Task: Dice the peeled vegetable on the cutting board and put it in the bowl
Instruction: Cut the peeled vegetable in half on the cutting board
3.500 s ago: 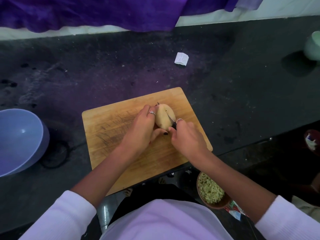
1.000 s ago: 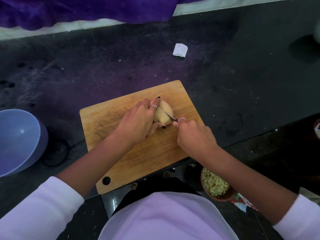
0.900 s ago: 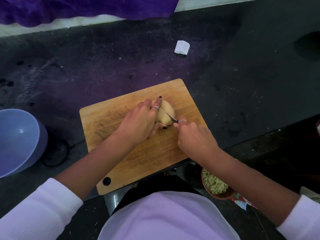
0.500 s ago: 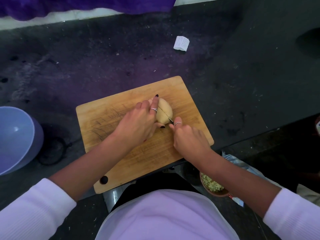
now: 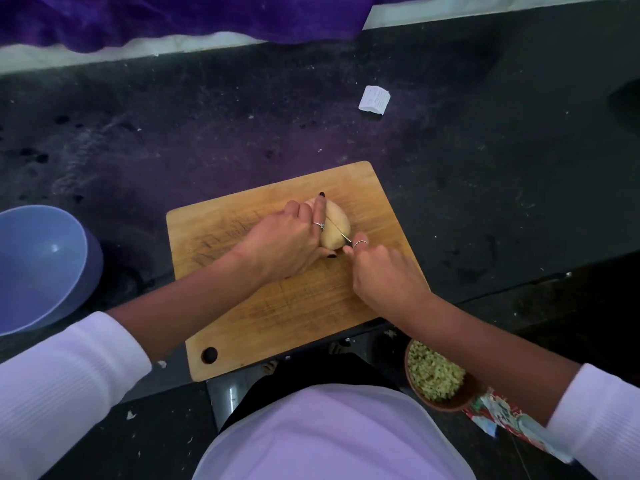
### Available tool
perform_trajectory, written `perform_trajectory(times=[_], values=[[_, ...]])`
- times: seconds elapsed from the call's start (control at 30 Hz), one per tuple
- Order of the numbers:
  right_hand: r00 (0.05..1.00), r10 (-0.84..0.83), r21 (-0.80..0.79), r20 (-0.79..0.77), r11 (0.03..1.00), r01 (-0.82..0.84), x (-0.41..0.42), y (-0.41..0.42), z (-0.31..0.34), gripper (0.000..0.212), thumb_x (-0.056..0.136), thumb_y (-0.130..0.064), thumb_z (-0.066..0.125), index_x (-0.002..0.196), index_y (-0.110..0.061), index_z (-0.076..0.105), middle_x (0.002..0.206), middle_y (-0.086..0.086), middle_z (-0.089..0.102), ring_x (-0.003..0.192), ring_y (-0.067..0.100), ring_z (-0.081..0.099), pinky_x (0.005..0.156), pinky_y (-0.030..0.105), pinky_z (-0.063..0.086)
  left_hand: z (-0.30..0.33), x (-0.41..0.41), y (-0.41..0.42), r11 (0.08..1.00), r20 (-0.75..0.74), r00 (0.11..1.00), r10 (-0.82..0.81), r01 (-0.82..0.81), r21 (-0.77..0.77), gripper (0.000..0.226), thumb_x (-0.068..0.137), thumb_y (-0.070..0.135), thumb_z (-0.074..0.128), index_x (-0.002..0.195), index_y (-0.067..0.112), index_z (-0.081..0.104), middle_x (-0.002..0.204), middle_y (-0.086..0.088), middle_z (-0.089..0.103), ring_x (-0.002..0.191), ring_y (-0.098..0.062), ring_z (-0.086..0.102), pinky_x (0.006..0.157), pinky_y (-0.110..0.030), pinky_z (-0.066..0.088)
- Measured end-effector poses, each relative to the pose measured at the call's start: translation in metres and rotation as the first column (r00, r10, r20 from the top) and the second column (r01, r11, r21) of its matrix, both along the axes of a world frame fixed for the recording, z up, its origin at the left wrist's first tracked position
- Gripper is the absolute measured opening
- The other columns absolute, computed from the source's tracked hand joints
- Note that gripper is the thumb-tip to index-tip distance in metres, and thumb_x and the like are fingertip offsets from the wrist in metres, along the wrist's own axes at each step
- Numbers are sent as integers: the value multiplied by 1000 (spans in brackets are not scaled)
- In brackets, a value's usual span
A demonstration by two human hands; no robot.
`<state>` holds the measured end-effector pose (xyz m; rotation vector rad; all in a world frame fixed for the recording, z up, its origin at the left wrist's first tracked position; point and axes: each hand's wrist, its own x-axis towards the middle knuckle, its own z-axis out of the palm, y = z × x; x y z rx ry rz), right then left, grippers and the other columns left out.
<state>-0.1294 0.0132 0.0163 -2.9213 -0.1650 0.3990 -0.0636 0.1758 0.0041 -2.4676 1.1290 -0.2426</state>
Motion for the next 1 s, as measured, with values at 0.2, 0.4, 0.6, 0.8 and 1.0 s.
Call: perform_trajectory(times=[0.2,0.4,0.6,0.8,1.0], values=[[998,15,-25,-59,1000,-17,3,2,2,27,104,-30,20,113,-12,37,91,8,63,86,33,63,58,33,30,-6,4,0,995,4,995,-96,96,-7,77,94,49,17,123,-11,55,86,-17,66,60,-20,56,50,-27,45],[985,36,-21,-168,999,-41,19,8,23,21,101,-23,36,115,-10,44,89,4,54,79,24,57,63,35,36,-8,0,3,995,-21,999,-37,35,-94,83,93,55,6,144,-9,21,103,-17,60,85,-23,59,64,-29,50],[972,32,-11,-234,999,-36,24,6,23,18,101,-21,37,114,-11,45,89,2,54,71,20,53,63,35,35,-3,0,0,1000,55,998,-6,6,9,80,91,58,19,136,-2,45,87,-7,65,69,-15,59,51,-23,42],[982,30,-14,-186,999,-33,15,2,11,26,104,-27,27,118,-9,39,98,11,61,84,32,61,62,36,37,-13,-5,-5,1000,115,993,-8,10,-24,74,91,55,39,132,-6,49,76,-7,61,62,-15,54,45,-23,40],[950,-17,20,-311,999,25,29,9,23,18,101,-22,38,113,-13,48,83,-1,44,78,20,50,64,34,40,-5,-1,-14,1000,63,998,-2,3,-12,88,89,64,14,139,-6,37,92,-7,66,76,-15,62,55,-23,46]])
